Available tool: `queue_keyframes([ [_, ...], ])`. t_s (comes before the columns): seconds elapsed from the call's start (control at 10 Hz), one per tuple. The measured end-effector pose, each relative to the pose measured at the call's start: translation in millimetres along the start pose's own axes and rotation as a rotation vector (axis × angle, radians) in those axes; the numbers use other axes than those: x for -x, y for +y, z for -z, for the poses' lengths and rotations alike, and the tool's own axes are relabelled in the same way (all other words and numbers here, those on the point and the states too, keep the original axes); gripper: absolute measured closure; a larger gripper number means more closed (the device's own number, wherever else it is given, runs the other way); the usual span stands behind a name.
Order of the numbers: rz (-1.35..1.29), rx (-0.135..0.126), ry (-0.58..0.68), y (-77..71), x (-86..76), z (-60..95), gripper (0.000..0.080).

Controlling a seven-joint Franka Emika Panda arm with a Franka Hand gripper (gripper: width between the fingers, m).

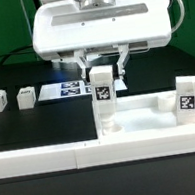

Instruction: Assemble square table

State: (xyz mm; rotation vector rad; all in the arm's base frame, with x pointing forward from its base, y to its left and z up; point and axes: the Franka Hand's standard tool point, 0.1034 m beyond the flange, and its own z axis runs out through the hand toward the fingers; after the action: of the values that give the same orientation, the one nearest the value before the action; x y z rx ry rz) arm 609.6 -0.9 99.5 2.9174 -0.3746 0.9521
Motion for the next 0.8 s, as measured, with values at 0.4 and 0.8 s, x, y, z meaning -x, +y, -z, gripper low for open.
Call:
queue_keyframes([
  [0.4,-0.003,-0.002,-0.001,-8.4,-0.7,-7.9,0.0508],
  [0.8,-0.005,0.007,0.016,-9.5,9.2,-16.4,0.0508],
])
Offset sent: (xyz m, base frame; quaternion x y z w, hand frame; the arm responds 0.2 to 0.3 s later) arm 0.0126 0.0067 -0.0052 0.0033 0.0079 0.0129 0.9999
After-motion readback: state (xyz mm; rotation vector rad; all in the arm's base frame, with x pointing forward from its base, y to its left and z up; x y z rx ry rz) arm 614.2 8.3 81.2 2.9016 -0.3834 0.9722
